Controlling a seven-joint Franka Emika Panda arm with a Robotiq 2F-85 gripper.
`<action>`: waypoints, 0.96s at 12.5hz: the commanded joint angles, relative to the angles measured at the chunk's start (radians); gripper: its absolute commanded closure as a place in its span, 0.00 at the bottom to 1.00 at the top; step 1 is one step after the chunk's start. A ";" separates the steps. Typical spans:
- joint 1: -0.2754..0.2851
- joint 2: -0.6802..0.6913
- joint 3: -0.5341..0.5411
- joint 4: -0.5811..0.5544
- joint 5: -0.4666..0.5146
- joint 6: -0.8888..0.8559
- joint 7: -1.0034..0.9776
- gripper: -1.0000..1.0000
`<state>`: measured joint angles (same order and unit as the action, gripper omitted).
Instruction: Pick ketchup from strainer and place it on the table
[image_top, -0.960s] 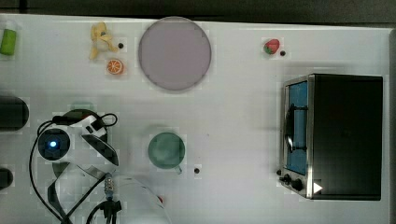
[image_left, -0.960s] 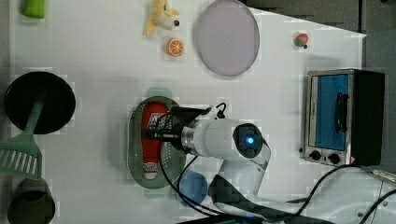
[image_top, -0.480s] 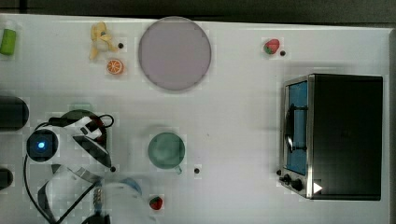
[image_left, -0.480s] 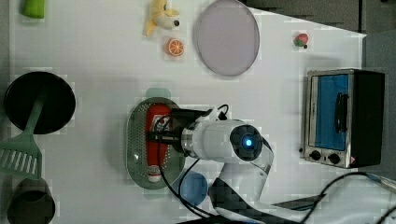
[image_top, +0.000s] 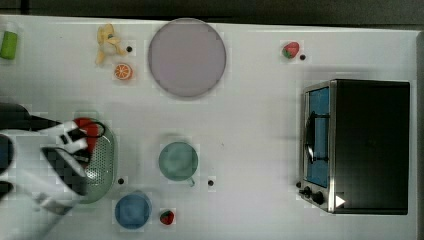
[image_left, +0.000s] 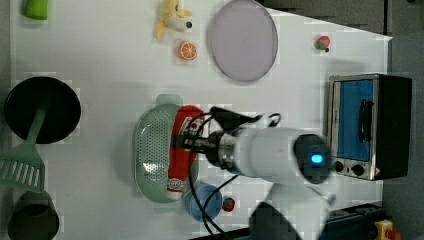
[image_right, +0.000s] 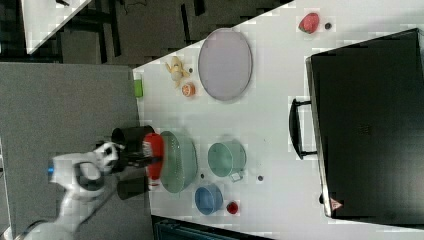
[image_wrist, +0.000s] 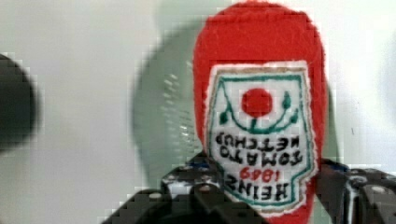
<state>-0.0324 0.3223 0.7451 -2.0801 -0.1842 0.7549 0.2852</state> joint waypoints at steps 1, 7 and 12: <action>-0.063 -0.070 -0.004 0.139 0.066 -0.180 -0.035 0.42; -0.170 -0.071 -0.157 0.339 0.093 -0.438 -0.360 0.42; -0.218 -0.071 -0.371 0.323 0.083 -0.397 -0.739 0.42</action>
<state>-0.2086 0.2642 0.3921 -1.7520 -0.1129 0.3604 -0.2852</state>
